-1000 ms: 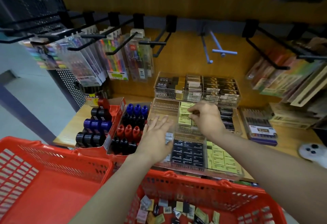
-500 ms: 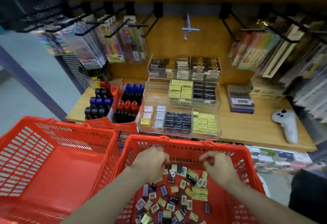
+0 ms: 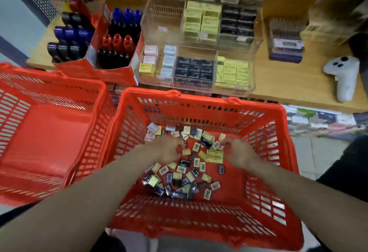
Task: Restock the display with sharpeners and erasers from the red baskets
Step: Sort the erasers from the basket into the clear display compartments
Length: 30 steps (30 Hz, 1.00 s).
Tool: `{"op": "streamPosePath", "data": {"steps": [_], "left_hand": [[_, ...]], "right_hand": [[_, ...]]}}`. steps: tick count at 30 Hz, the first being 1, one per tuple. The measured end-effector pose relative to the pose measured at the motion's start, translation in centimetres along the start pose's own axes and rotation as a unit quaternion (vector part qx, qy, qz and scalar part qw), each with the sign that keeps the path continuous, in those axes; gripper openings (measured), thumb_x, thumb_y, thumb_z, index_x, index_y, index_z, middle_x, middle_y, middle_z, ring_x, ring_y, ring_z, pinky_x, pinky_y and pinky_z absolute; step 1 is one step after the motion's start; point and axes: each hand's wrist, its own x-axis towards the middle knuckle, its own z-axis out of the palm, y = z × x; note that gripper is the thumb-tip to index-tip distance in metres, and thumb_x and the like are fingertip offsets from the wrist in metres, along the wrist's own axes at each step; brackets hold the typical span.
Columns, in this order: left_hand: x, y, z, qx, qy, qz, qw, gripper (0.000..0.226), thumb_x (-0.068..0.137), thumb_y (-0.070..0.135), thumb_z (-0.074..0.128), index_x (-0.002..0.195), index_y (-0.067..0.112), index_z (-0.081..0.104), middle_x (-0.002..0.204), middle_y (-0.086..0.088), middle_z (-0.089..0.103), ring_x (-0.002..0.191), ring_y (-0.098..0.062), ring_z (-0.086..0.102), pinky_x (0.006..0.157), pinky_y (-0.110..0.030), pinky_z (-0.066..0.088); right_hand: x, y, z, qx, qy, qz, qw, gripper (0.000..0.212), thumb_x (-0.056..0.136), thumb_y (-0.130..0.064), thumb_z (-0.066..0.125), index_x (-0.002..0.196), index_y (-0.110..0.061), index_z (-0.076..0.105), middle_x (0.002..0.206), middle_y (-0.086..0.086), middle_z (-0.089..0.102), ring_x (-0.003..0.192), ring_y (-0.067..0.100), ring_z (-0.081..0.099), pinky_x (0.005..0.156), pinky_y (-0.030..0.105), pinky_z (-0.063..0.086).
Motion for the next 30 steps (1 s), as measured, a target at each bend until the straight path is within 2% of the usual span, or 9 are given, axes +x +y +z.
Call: {"op": "streamPosePath", "data": {"steps": [2,5,11,17,19,21,25,27,30], "left_hand": [[1.3,-0.8,2.3,-0.022,-0.044,-0.021,0.999,0.049,0.101,0.024,0.051,0.148,0.021,0.036,0.144,-0.015,0.046,0.123,-0.031,0.051,0.089,-0.033,0.045],[3.3,-1.8,4.9,-0.012,-0.073,-0.028,0.997,0.055,0.101,0.028,0.051,0.151,0.025,0.031,0.143,-0.014,0.049,0.122,-0.031,0.054,0.093,-0.037,0.049],[5.1,-3.6,6.9,0.025,-0.068,0.009,0.997,0.042,0.101,0.014,0.045,0.143,0.013,0.045,0.146,-0.006,0.043,0.134,-0.023,0.039,0.101,-0.028,0.037],[4.4,-5.3,7.4,-0.031,-0.027,-0.002,0.999,0.043,0.094,0.008,0.054,0.135,0.022,0.053,0.140,0.001,0.050,0.123,-0.020,0.051,0.096,-0.030,0.043],[4.2,-5.6,7.8,-0.063,-0.001,-0.022,0.998,0.043,0.093,0.005,0.057,0.132,0.023,0.056,0.135,0.000,0.056,0.119,-0.020,0.055,0.095,-0.031,0.047],[3.9,-5.9,8.5,-0.111,0.038,-0.044,0.992,0.040,0.090,0.004,0.061,0.127,0.021,0.060,0.128,0.000,0.061,0.114,-0.019,0.058,0.093,-0.032,0.049],[2.8,-6.4,9.7,-0.235,0.119,-0.093,0.960,0.027,0.091,-0.004,0.058,0.113,0.008,0.066,0.112,-0.004,0.064,0.108,-0.022,0.060,0.085,-0.023,0.046],[2.5,-6.5,10.2,-0.339,0.154,-0.123,0.920,0.021,0.091,-0.010,0.056,0.105,-0.002,0.068,0.109,-0.013,0.066,0.105,-0.026,0.062,0.092,-0.028,0.047],[2.3,-6.7,10.5,-0.403,0.179,-0.159,0.883,0.015,0.091,-0.008,0.059,0.102,-0.005,0.069,0.104,-0.009,0.067,0.093,-0.015,0.063,0.083,-0.015,0.049]], "right_hand": [[0.3,1.7,2.2,-0.008,-0.017,0.027,0.999,0.046,0.086,-0.017,0.067,0.131,-0.018,0.058,0.126,0.012,0.065,0.116,0.027,0.061,0.095,0.030,0.047],[1.0,3.3,4.7,-0.019,-0.048,0.028,0.998,0.063,0.085,-0.022,0.072,0.141,-0.019,0.045,0.140,0.012,0.047,0.128,0.027,0.048,0.105,0.027,0.037],[2.5,2.7,8.3,0.013,-0.043,0.040,0.998,0.056,0.086,-0.016,0.071,0.136,-0.023,0.047,0.143,0.012,0.032,0.123,0.026,0.050,0.104,0.023,0.033],[2.1,2.3,8.7,-0.006,0.032,0.051,0.998,0.053,0.088,-0.021,0.066,0.137,-0.026,0.047,0.144,0.006,0.033,0.127,0.026,0.045,0.106,0.036,0.042],[2.0,1.8,8.9,-0.016,0.083,0.004,0.996,0.052,0.088,-0.022,0.066,0.136,-0.026,0.048,0.140,0.003,0.036,0.127,0.024,0.043,0.104,0.035,0.043],[2.2,0.7,9.3,0.007,0.085,-0.089,0.992,0.051,0.088,-0.018,0.067,0.136,-0.024,0.050,0.137,-0.001,0.039,0.124,0.018,0.045,0.102,0.028,0.044],[3.5,-2.5,11.3,-0.056,0.034,-0.191,0.979,0.051,0.090,-0.027,0.066,0.139,-0.022,0.050,0.138,-0.001,0.042,0.129,0.021,0.038,0.107,0.035,0.038],[4.0,-4.0,12.6,-0.142,0.037,-0.197,0.969,0.048,0.092,-0.032,0.062,0.138,-0.022,0.050,0.138,-0.001,0.046,0.130,0.023,0.036,0.109,0.038,0.031],[4.4,-4.6,13.6,-0.207,0.062,-0.173,0.961,0.046,0.092,-0.024,0.057,0.137,-0.019,0.051,0.136,-0.002,0.054,0.126,0.023,0.039,0.107,0.041,0.025]]}}
